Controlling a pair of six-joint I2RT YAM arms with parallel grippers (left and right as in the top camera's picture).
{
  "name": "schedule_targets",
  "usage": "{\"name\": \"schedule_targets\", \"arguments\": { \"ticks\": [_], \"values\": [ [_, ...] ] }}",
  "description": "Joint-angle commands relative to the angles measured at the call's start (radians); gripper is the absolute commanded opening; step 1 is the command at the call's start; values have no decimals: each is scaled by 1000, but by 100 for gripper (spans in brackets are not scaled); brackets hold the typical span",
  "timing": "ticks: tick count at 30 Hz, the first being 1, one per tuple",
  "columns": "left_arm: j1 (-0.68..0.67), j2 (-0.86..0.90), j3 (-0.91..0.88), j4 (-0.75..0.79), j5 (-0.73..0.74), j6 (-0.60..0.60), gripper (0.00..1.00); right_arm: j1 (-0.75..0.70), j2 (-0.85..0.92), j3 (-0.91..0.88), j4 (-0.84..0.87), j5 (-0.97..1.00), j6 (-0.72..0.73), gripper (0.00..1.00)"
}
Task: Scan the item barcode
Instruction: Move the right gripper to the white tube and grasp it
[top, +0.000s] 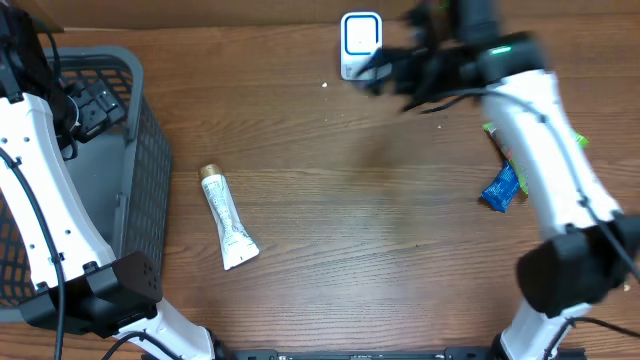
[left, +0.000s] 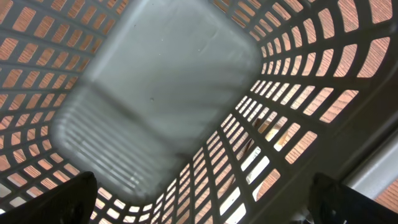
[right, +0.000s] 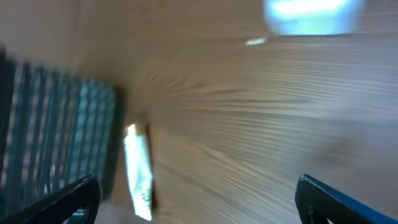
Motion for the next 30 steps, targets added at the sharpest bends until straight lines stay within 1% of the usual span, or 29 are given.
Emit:
{"name": "schedule_targets", "arguments": {
  "ticks": [1, 4, 7, 9, 13, 15, 20, 22, 23, 26, 27, 29, 30],
  "values": [
    [-13, -2, -2, 0, 2, 19, 100, 164, 98, -24, 66, 21, -34, 94],
    [-13, -2, -2, 0, 2, 19, 99, 302, 195, -23, 137, 64, -61, 86],
    [-13, -2, -2, 0, 2, 19, 100, 390, 263, -23, 177, 82, -76, 84],
    [-13, -2, -2, 0, 2, 19, 100, 463, 315, -20, 200, 82, -116, 83],
    [-13, -2, -2, 0, 2, 19, 100, 574, 365, -20, 218, 180, -169, 82],
    [-13, -2, -2, 0, 2, 19, 100, 610, 378, -21, 229, 200, -194, 83],
    [-13, -2, -2, 0, 2, 19, 100, 652, 393, -21, 267, 257, -195, 83],
    [-13, -2, -2, 0, 2, 19, 100, 655, 399, -21, 278, 259, -198, 80],
    [-13, -2, -2, 0, 2, 19, 100, 654, 406, -21, 282, 268, -198, 76],
    [-13, -2, -2, 0, 2, 19, 99, 654, 447, -21, 293, 318, -197, 55],
    [-13, -2, -2, 0, 2, 19, 100, 653, 452, -21, 293, 327, -197, 51],
    [-16, -2, -2, 0, 2, 19, 100, 653, 457, -21, 291, 337, -192, 33],
    [-16, -2, -2, 0, 2, 19, 100, 653, 457, -21, 289, 342, -183, 30]
  ]
}}
